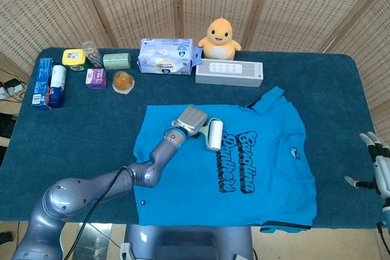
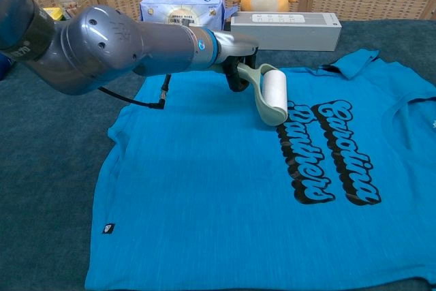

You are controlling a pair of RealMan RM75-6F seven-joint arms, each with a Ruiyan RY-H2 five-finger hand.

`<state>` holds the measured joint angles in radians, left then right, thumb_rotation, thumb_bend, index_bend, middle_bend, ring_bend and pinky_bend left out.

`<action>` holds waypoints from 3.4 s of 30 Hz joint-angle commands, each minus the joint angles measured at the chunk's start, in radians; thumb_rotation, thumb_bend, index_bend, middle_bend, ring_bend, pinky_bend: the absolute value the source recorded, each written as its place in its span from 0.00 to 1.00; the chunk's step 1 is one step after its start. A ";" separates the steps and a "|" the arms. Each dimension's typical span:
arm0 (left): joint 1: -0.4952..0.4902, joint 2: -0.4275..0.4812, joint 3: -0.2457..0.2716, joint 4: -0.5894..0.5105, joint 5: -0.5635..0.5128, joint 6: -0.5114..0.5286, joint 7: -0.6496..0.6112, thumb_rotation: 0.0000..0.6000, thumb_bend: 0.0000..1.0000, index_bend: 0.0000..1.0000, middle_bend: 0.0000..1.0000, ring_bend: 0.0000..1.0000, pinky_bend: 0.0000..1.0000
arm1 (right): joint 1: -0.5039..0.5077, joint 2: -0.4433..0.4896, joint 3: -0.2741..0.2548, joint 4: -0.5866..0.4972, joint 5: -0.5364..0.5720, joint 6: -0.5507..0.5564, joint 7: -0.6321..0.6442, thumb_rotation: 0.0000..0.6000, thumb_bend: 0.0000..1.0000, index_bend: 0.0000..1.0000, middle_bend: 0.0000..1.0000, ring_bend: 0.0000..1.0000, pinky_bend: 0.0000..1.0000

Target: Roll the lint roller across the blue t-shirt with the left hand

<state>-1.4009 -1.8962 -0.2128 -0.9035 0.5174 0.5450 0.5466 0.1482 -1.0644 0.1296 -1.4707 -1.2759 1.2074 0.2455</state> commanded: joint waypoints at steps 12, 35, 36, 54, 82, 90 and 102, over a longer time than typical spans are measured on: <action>-0.040 -0.048 0.037 0.085 -0.066 -0.050 0.046 1.00 0.92 0.95 1.00 0.93 1.00 | -0.003 0.007 0.000 -0.004 -0.006 0.006 0.012 1.00 0.00 0.00 0.00 0.00 0.03; -0.004 0.093 0.169 -0.105 -0.238 0.023 0.153 1.00 0.92 0.95 1.00 0.93 1.00 | -0.005 0.007 -0.002 -0.010 -0.009 0.012 0.003 1.00 0.00 0.00 0.00 0.00 0.03; -0.001 0.104 0.179 -0.118 -0.251 0.027 0.158 1.00 0.92 0.95 1.00 0.93 1.00 | -0.005 0.007 -0.003 -0.011 -0.010 0.013 0.001 1.00 0.00 0.00 0.00 0.00 0.03; 0.079 0.249 0.258 -0.286 -0.274 0.099 0.148 1.00 0.92 0.95 1.00 0.93 1.00 | -0.009 0.008 -0.006 -0.020 -0.019 0.023 -0.004 1.00 0.00 0.00 0.00 0.00 0.03; 0.194 0.421 0.276 -0.427 -0.131 0.093 0.023 1.00 0.24 0.02 0.06 0.02 0.40 | -0.009 0.010 -0.012 -0.040 -0.026 0.028 -0.020 1.00 0.00 0.00 0.00 0.00 0.03; 0.215 0.460 0.271 -0.505 -0.084 0.180 0.012 1.00 0.06 0.00 0.00 0.00 0.23 | -0.009 0.013 -0.014 -0.045 -0.027 0.025 -0.019 1.00 0.00 0.00 0.00 0.00 0.03; 0.500 0.653 0.354 -0.860 0.343 0.711 -0.117 1.00 0.05 0.00 0.00 0.00 0.15 | -0.017 0.015 -0.017 -0.061 -0.056 0.065 -0.033 1.00 0.00 0.00 0.00 0.00 0.03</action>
<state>-1.0648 -1.3158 0.0855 -1.6290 0.6056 0.9920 0.5179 0.1329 -1.0480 0.1131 -1.5311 -1.3272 1.2666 0.2172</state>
